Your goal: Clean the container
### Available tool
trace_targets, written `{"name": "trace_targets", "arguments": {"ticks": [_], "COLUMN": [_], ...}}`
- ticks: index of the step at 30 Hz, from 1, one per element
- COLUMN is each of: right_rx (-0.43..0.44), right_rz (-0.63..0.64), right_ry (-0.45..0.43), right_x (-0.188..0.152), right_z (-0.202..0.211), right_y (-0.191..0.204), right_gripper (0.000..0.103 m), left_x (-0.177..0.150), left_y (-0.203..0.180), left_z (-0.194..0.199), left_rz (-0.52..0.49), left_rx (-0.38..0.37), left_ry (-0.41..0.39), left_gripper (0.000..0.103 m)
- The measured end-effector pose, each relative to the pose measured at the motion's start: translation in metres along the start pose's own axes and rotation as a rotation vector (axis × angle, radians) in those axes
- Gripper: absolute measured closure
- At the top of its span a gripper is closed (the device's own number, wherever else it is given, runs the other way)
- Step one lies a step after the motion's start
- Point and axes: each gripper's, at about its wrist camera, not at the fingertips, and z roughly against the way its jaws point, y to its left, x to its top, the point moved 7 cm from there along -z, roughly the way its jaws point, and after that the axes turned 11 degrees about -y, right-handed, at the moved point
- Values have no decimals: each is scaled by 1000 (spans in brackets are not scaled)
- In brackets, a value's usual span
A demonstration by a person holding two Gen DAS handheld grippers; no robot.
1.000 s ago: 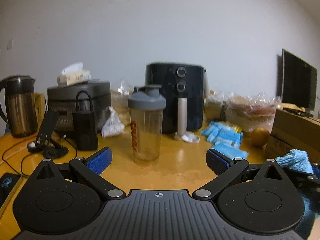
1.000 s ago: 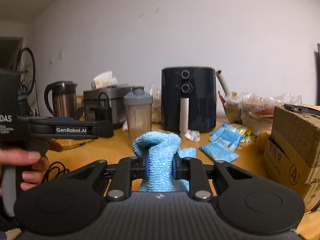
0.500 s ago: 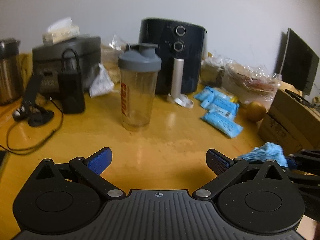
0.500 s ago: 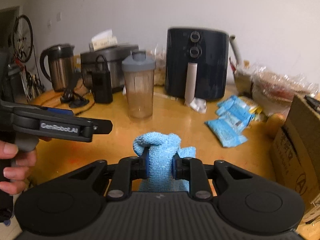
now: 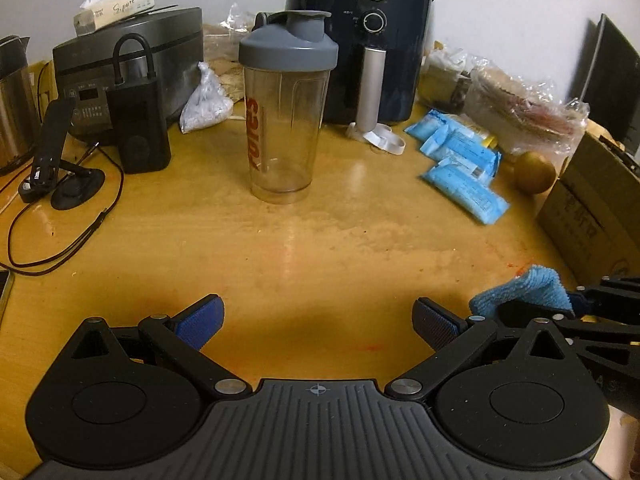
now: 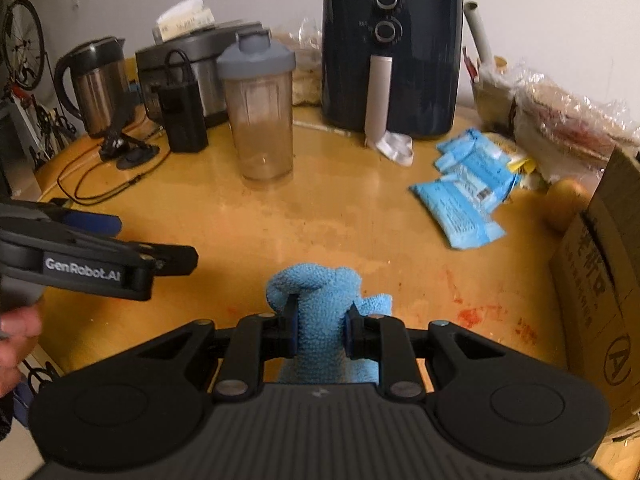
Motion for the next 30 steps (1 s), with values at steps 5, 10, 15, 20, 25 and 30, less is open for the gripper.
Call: {"name": "trace_targets", "arguments": {"ticks": [5, 10, 15, 20, 25, 30], "right_rx": [-7, -16, -67, -67, -56, -55], "right_rz": [-14, -29, 10, 19, 28, 34], "right_ry": [31, 22, 16, 15, 17, 14], "right_x": [-4, -2, 0, -1, -1, -1], "right_z": [-6, -8, -6, -6, -4, -4], "right_y": [-2, -4, -4, -3, 1, 3], "right_gripper": [84, 33, 0, 0, 0, 0], "left_x": [-2, -3, -3, -4, -3, -3], "left_y": [3, 7, 9, 9, 9, 10], "left_z": [-3, -5, -4, -5, -4, -4], "left_rz": [3, 6, 11, 11, 10, 11], "left_rx": [11, 19, 22, 23, 24, 22], "left_ry": [16, 19, 21, 23, 24, 10], "left_gripper": [0, 0, 0, 0, 0, 0]}}
